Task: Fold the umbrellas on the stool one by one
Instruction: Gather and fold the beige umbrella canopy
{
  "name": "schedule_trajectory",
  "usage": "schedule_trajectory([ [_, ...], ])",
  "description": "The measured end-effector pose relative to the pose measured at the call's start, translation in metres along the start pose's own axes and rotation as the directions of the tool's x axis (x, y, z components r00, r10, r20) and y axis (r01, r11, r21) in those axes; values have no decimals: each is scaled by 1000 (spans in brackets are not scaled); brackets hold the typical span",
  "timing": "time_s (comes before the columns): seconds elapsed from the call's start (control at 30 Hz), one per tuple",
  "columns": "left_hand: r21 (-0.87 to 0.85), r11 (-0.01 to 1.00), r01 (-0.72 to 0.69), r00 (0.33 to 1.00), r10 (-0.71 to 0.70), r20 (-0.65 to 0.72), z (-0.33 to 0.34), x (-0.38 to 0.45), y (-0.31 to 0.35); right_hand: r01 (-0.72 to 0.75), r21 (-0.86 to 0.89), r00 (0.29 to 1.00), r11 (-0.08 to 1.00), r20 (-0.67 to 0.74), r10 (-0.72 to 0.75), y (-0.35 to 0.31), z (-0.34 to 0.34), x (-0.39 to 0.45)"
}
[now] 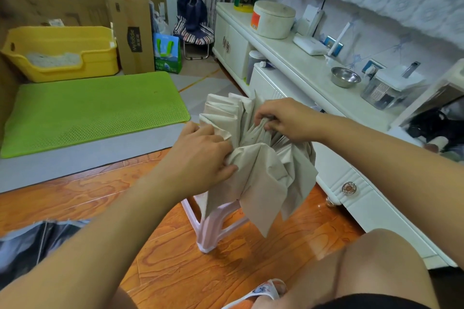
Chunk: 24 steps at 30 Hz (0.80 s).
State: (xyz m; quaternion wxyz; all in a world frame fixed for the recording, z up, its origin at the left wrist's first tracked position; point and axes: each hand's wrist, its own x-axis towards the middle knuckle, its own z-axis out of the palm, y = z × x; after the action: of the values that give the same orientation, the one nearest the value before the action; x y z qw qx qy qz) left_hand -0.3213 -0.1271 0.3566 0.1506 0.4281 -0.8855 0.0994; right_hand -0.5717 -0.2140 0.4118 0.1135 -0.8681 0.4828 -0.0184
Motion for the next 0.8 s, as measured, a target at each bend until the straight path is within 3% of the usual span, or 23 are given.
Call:
schedule_trajectory([
  [0.27, -128, 991, -28, 995, 40, 94, -5, -14, -4, -50, 31, 999, 998, -9, 51, 8, 0, -1],
  [0.4, -107, 994, -34, 999, 33, -13, -12, -18, -11, -46, 25, 999, 999, -9, 46, 5, 0, 1],
  [0.57, -145, 984, -108, 964, 67, -258, -19, -11, -3, -48, 39, 999, 998, -11, 49, 1, 0, 4],
  [0.67, -227, 974, -1, 979, -45, -197, -10, -15, -1, -59, 36, 998, 998, -5, 59, 1, -1, 7],
  [0.8, -305, 938, 164, 986, -166, 19, -5, -22, -9, -73, 35, 997, 997, -15, 74, 3, 0, 8],
])
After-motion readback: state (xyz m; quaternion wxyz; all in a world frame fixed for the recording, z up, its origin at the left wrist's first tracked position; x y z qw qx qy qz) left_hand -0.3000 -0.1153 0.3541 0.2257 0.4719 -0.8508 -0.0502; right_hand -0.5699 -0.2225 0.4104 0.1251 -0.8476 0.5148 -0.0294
